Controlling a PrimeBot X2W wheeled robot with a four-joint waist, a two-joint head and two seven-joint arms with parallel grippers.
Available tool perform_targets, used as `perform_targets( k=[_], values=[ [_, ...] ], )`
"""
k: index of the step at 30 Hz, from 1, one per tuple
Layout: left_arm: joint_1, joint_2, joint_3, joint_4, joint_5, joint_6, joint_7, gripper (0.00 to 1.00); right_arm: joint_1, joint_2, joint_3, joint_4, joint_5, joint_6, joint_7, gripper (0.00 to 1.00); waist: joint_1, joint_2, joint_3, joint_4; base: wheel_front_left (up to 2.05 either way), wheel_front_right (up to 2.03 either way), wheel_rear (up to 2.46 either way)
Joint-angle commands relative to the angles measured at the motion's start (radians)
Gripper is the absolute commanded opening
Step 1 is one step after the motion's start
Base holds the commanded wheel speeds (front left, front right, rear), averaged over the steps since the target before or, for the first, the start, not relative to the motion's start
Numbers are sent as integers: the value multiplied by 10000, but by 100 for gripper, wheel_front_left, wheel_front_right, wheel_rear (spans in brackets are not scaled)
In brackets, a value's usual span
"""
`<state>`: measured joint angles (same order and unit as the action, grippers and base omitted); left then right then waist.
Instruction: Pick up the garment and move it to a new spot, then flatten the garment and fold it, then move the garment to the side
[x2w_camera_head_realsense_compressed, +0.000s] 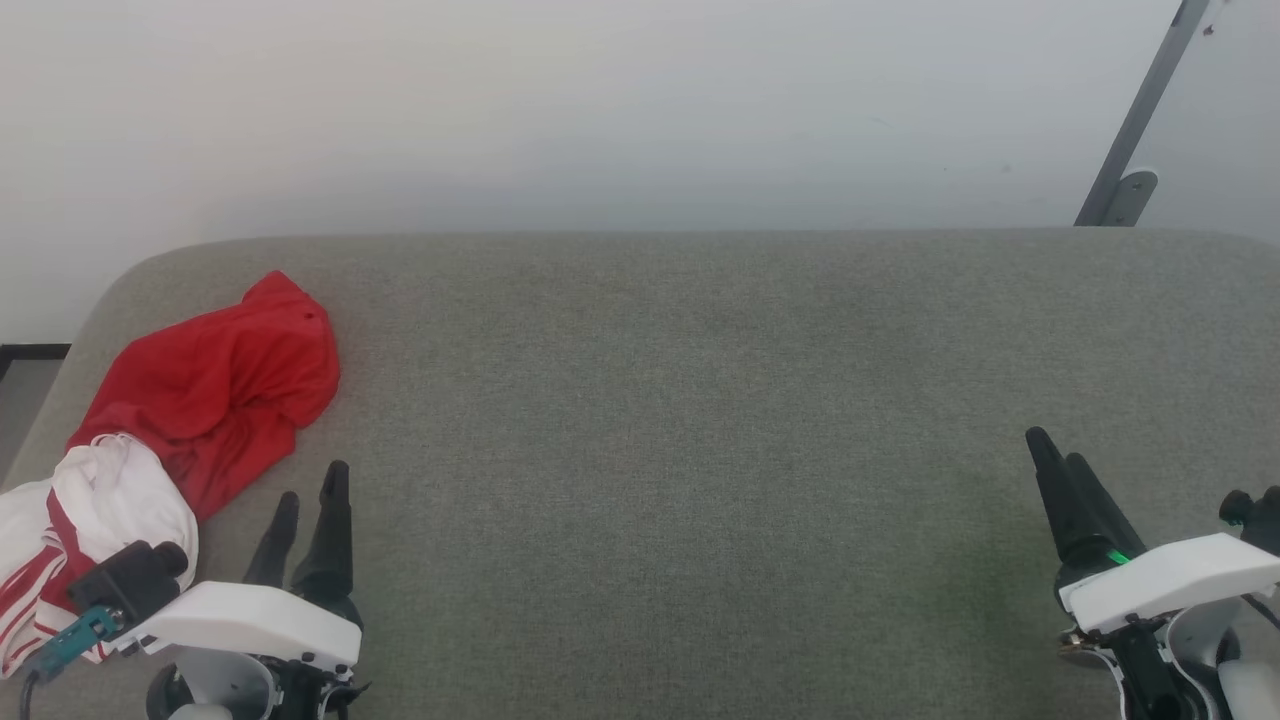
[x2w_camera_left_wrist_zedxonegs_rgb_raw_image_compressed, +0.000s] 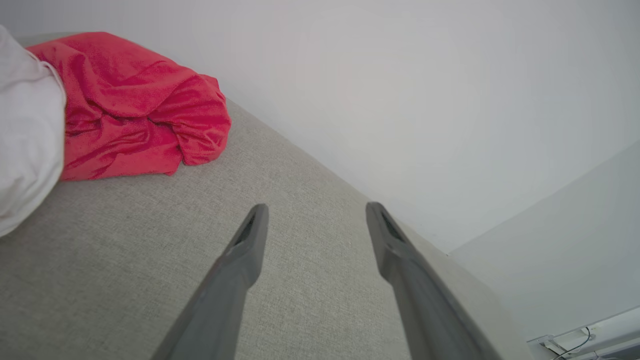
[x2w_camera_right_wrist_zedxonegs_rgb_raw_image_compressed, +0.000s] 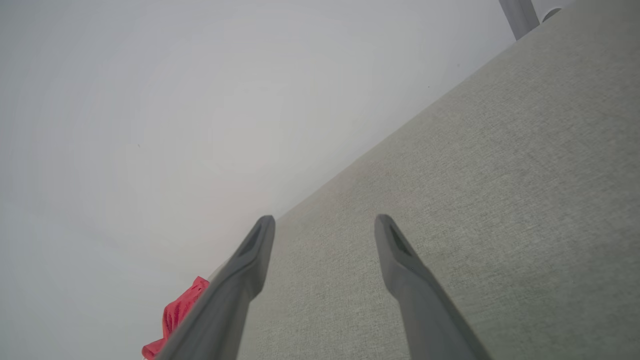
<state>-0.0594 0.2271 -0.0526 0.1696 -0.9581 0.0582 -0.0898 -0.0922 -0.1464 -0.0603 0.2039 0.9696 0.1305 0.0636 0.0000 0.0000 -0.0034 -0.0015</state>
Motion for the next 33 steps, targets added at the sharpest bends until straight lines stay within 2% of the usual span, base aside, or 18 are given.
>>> perform_targets(
  k=[1,11,33],
  values=[
    [-86,147,-26,-146,337,52,-95,100,-271,-93,-5,-158,-236,2,8,100,0,0,0,-2,0,0,0],
    [26,469,-268,-285,1497,206,-420,100,-226,-243,-134,-392,-1322,2,-23,100,0,0,-11,10,0,0,0],
    [240,1020,-807,-734,3297,800,-932,100,-146,-386,-215,-918,-3291,3,22,100,0,0,-36,30,0,0,0]
  ],
)
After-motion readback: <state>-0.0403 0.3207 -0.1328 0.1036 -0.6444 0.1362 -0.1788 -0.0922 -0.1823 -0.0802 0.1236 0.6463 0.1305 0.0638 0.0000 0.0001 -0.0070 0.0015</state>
